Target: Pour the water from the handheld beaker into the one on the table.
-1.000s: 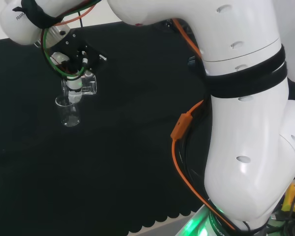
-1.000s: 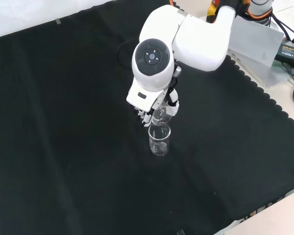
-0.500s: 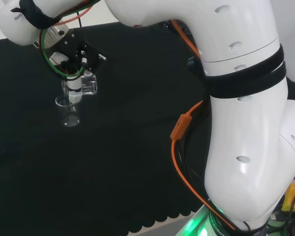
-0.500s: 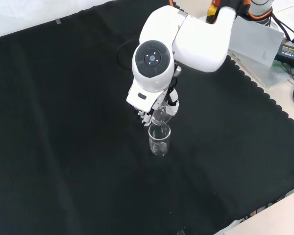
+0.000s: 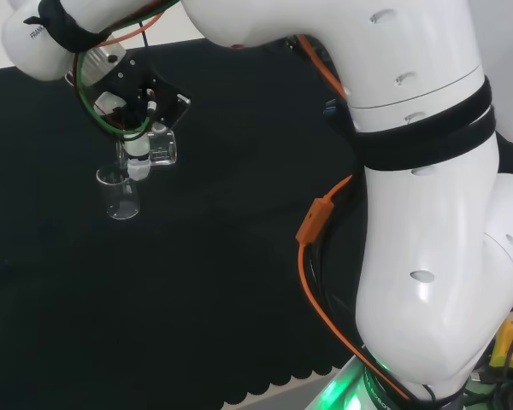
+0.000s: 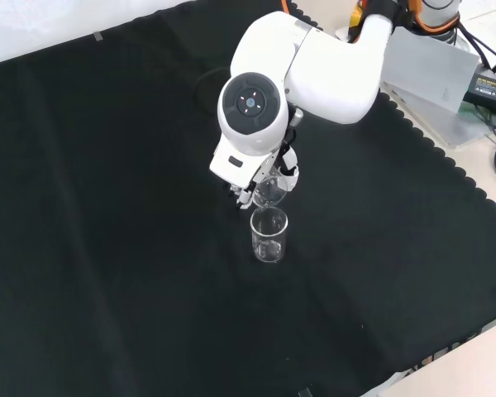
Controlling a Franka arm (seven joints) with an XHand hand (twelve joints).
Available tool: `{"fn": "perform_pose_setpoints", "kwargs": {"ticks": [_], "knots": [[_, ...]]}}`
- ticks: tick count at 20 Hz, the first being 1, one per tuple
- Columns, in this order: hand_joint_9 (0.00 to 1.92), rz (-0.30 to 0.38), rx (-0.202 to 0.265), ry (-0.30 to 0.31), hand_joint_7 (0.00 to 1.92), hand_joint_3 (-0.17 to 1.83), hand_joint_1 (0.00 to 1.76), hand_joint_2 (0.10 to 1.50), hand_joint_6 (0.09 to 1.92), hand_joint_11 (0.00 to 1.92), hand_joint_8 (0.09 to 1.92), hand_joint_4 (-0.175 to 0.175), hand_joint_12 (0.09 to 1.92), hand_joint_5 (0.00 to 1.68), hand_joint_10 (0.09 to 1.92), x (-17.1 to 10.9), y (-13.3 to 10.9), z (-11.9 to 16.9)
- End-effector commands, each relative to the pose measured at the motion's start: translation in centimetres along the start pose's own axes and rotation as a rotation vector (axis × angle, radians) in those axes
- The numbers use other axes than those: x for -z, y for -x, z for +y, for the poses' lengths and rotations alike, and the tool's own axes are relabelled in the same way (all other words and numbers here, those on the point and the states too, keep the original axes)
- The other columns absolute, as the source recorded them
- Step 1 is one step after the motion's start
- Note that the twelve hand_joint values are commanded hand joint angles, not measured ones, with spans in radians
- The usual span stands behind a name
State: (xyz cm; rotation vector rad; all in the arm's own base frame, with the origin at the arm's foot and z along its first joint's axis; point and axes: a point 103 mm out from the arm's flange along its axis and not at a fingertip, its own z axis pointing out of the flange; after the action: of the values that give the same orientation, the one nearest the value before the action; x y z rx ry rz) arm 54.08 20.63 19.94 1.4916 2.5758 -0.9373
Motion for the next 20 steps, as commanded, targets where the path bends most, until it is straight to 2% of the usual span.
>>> {"fn": "perform_pose_setpoints", "kwargs": {"ticks": [1, 9, 13, 20], "knots": [[1.89, -0.007, -0.003, -0.009, 1.88, 0.72, 1.19, 0.54, 0.09, 1.63, 0.09, 0.072, 0.57, 1.60, 0.09, -0.2, 0.1, -0.2], [1.89, -0.031, -0.013, -0.036, 1.88, 0.72, 1.19, 0.54, 0.09, 1.63, 0.09, 0.073, 0.57, 1.60, 0.09, 0.7, -0.9, 0.2], [1.89, 0.012, -0.006, -0.026, 1.88, 0.72, 1.19, 0.54, 0.09, 1.63, 0.09, 0.073, 0.57, 1.60, 0.09, -0.1, -0.6, 0.3], [1.89, 0.009, -0.005, -0.042, 1.88, 0.72, 1.19, 0.54, 0.09, 1.63, 0.09, 0.073, 0.57, 1.60, 0.09, 0.0, -0.8, 0.4]]}}
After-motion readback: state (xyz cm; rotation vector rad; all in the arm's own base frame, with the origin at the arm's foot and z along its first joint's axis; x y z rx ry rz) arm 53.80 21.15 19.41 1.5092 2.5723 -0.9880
